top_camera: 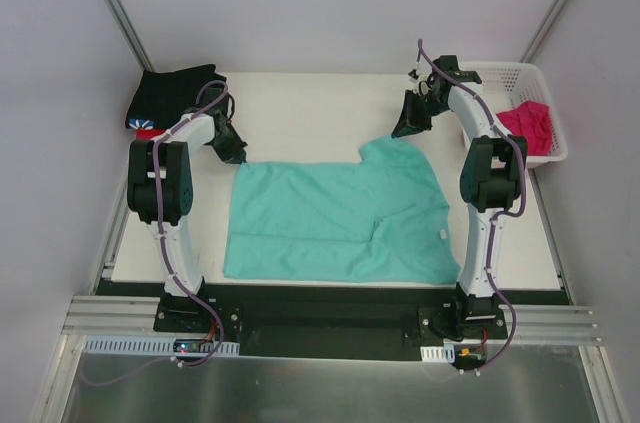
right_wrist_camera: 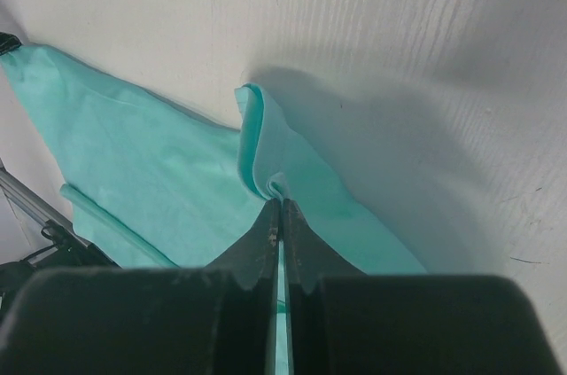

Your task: Fold and stack the t-shirts

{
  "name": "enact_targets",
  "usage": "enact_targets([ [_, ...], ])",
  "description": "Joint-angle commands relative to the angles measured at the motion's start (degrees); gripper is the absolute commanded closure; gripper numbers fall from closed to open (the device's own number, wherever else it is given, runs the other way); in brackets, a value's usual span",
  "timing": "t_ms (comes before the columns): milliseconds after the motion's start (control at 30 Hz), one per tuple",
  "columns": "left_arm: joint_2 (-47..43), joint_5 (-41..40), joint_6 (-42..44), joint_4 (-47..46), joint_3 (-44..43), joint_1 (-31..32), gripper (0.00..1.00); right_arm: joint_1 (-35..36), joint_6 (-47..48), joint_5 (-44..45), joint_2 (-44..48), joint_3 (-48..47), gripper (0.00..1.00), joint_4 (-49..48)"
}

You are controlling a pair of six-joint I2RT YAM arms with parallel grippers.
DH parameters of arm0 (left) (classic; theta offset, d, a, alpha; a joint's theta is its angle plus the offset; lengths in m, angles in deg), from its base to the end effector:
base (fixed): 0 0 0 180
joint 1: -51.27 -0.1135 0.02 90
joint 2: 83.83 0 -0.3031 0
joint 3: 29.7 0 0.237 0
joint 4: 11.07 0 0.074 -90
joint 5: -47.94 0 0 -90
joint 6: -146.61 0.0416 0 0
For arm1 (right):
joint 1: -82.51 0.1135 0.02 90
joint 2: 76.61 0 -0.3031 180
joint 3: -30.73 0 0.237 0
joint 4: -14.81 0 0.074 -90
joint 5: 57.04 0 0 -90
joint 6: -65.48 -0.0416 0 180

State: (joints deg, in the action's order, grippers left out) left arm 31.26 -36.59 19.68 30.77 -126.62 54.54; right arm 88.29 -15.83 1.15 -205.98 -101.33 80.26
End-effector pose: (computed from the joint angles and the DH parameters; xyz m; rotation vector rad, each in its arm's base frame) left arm 0.4305 -0.0286 0.2141 -0.7373 2.5548 -0.3640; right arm 0.4943 0.0721 0.2617 -0.4991 2.5245 0.7155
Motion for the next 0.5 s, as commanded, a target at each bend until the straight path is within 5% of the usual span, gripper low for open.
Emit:
enact_targets([
  [0, -0.65, -1.26, 0.89, 0.07, -1.50, -0.63, 1.00, 0.46, 0.98, -1.23, 2.88, -2.39, 0.99, 1.42],
  [467, -1.97, -2.14, 1.42, 0.15, -0.97, -1.25, 1.00, 0.28, -0.34, -0.62, -0.36, -12.48, 0.99, 3.44],
])
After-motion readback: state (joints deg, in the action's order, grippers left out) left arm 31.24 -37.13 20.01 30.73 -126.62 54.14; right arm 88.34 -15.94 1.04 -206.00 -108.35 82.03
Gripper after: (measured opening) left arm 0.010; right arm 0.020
